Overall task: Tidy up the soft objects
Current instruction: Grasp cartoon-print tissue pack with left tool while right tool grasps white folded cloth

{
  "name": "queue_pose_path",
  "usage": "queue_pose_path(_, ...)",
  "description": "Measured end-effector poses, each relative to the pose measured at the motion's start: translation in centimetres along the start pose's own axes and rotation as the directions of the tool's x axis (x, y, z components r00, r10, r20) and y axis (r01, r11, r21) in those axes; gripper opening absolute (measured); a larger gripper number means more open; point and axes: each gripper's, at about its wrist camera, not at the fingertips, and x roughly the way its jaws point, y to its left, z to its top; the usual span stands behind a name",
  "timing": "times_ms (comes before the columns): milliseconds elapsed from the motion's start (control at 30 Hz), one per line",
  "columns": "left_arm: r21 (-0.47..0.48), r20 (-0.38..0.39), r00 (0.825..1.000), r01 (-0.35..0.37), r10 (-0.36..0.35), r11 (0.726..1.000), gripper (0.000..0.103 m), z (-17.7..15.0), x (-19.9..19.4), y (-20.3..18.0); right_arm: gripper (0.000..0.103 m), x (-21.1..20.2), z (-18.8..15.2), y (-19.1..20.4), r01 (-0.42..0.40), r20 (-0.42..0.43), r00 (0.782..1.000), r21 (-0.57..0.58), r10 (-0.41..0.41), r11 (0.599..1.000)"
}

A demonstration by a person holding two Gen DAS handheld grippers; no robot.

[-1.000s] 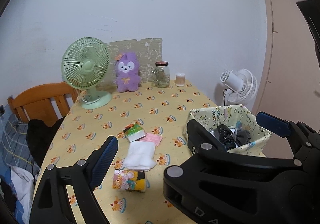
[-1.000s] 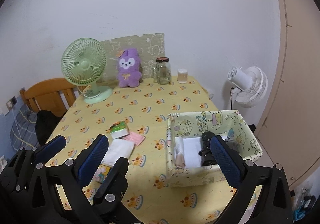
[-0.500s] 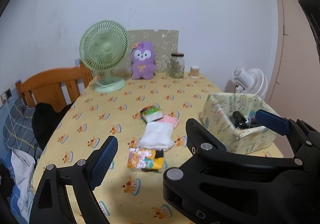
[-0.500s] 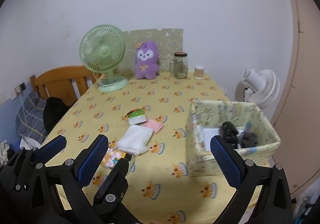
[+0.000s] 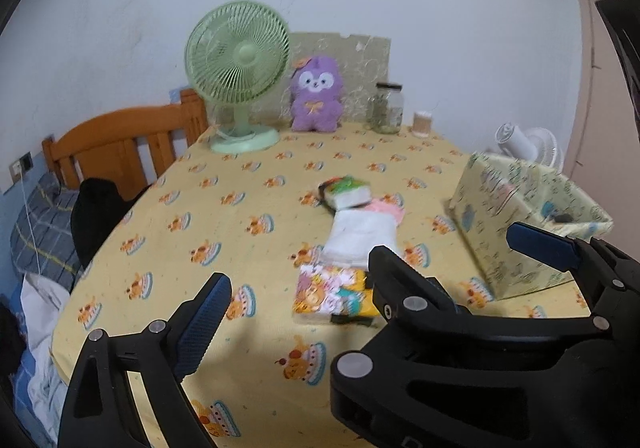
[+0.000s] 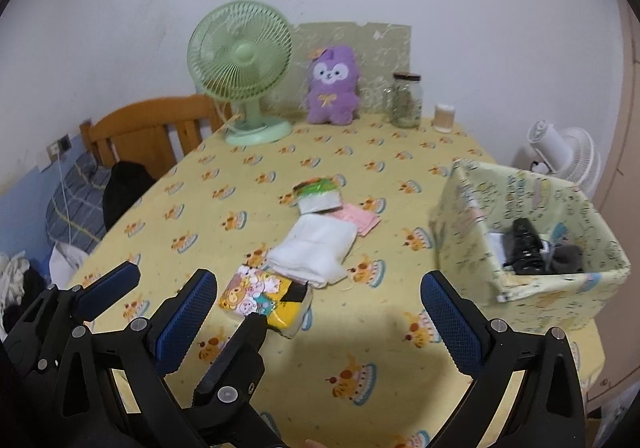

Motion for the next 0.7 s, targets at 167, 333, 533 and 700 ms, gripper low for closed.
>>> queue_pose_path(167, -0.004, -0.055, 0.998, -0.011, 0.011, 1.000, 0.095, -1.2, 2.4, 0.6, 0.103, 2.7, -1.3, 0.5, -0.014, -0.045, 0.999, 0.000, 0.014, 1.000)
queue_pose_path(333, 0.004, -0.073, 0.997, 0.001, -0.001, 1.000, 0.095, -1.8, 3.7, 0.6, 0.103, 4.9, -2.0, 0.4, -0.019, -0.097, 0.995, 0.002, 0.019, 1.000)
queue_pose_path(533, 0.011, -0.128, 0.992, 0.004, -0.002, 1.000, 0.095, -1.6, 6.2, -0.3, 0.103, 6.6, -2.6, -0.7, -0.001, -0.114, 0.993, 0.028, 0.004, 1.000)
queue_pose_path(700, 0.058, -0.103, 0.994, -0.029, 0.035, 0.998, 0.094, -1.2, 7.4, -1.2, 0.103, 8.8, -2.1, -1.9, 0.007, -0.137, 0.991, 0.035, -0.002, 0.999)
